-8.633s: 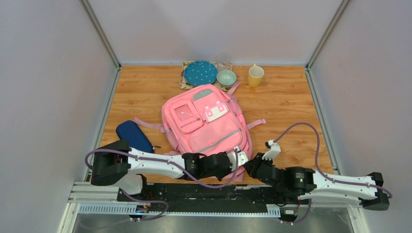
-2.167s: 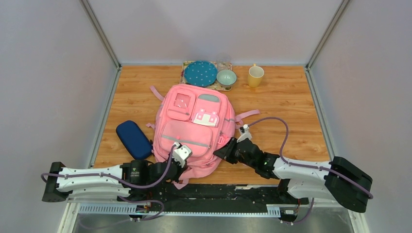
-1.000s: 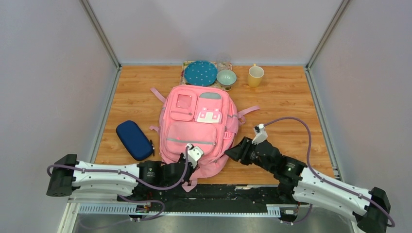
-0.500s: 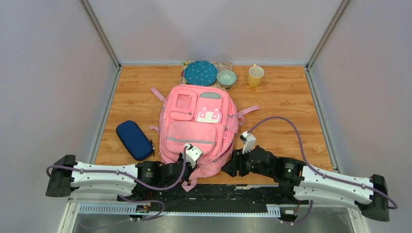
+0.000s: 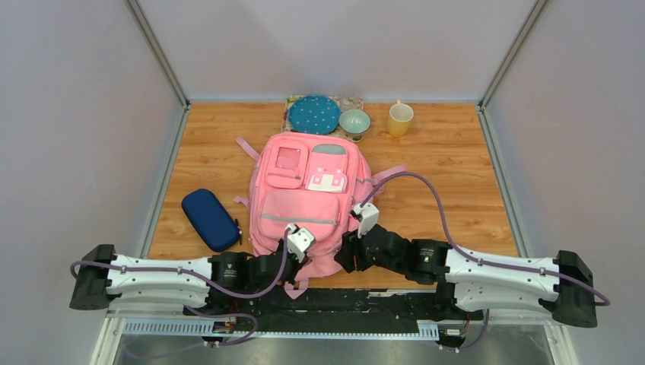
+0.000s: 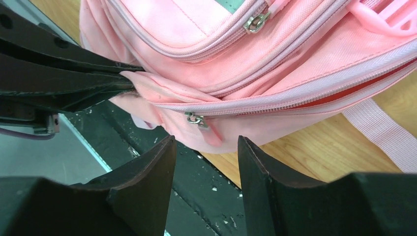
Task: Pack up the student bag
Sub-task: Unzip the student bag at the center of the board.
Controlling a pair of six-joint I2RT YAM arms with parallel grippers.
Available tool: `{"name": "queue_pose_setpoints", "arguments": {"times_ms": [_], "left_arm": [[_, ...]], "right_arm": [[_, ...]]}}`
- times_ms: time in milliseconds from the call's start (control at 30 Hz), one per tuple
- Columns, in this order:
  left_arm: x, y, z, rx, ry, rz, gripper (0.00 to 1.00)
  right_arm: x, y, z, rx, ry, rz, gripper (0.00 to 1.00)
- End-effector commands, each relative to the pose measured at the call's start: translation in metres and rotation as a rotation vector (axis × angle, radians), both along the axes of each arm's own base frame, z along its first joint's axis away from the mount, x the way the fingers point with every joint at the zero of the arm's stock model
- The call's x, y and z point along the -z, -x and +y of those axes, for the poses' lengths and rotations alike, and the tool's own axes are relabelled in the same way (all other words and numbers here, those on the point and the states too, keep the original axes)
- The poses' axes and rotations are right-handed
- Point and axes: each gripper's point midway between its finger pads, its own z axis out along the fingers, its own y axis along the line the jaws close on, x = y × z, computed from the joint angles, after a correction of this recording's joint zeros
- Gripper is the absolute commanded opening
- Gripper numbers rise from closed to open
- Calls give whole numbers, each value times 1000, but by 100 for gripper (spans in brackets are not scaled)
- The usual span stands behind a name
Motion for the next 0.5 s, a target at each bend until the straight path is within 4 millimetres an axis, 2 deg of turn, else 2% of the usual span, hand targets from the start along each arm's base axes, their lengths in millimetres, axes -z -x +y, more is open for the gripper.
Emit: {"name": "queue_pose_setpoints", "arguments": {"times_ms": [0, 233, 300, 333, 433, 467], "left_arm": [[-31, -11, -11, -46, 126, -43, 0], [-33, -11, -10, -45, 136, -47, 0], [-32, -11, -10, -44, 136, -46, 0], [-32, -11, -10, -44, 136, -44, 0], [-31, -10, -10, -40, 137, -39, 0], [-31, -10, -10, -42, 138, -37, 0]], "right_arm": [[-16, -11, 13, 0, -27, -69, 52], [-3, -9, 28, -28, -30, -49, 47], [-2, -10, 34, -35, -37, -49, 41], [-1, -12, 35, -32, -33, -50, 38], [1, -14, 38, -33, -20, -51, 19], [1, -15, 37, -28, -16, -53, 7]]}}
